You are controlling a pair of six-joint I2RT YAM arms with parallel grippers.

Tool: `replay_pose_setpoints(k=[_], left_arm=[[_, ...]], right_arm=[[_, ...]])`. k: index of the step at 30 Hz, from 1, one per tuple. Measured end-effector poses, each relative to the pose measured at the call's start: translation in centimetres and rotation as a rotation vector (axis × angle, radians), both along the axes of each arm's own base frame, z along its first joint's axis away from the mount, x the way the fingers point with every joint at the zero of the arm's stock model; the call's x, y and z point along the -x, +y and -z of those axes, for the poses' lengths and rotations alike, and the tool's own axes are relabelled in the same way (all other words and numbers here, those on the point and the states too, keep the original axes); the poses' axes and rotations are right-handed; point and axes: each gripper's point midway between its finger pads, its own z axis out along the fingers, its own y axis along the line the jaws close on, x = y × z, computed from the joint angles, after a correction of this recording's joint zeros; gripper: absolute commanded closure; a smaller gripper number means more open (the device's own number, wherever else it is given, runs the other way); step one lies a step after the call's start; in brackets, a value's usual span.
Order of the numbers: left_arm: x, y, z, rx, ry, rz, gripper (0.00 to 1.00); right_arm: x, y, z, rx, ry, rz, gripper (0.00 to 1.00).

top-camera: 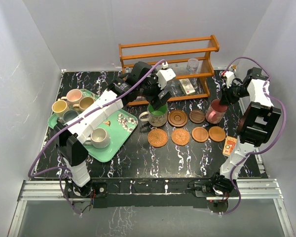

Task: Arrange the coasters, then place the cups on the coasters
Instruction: Place the cup on the coaster.

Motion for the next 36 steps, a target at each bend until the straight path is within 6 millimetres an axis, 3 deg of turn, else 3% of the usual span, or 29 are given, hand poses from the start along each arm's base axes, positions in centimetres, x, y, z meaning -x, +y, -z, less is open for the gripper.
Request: replay_pose_setpoints(k=[13,21,28,31,36], left_arm=[[0.0,1.3,-1.1,0.017,-0.020,-0.018,0.01],[-0.2,3.2,-1.6,0.042,-0.010,-0.049,0.01],[-1.7,7.7,-2.2,0.087,0.011,-0.150,0.01],[-2.2,10.5,-2.7,0.108,0.011,-0.210,0.01],[-3.1,17.3,-3.7,0.151,0.002,-0.365,0.01]], right_arm=[[0.2,-0.5,-0.1,0.023,0.017,0.029,0.55],[-0.3,-0.9,-3.1,0.053,-0.041,0.060,0.49],[0.1,-0.5,-8.4,0.062,-0.137,0.119,0.39],[0.5,-0.1,-10.9,0.058,-0.183,0.151,0.37],[1.6,2.0,-13.8,0.030,-0.225,0.187,0.36]])
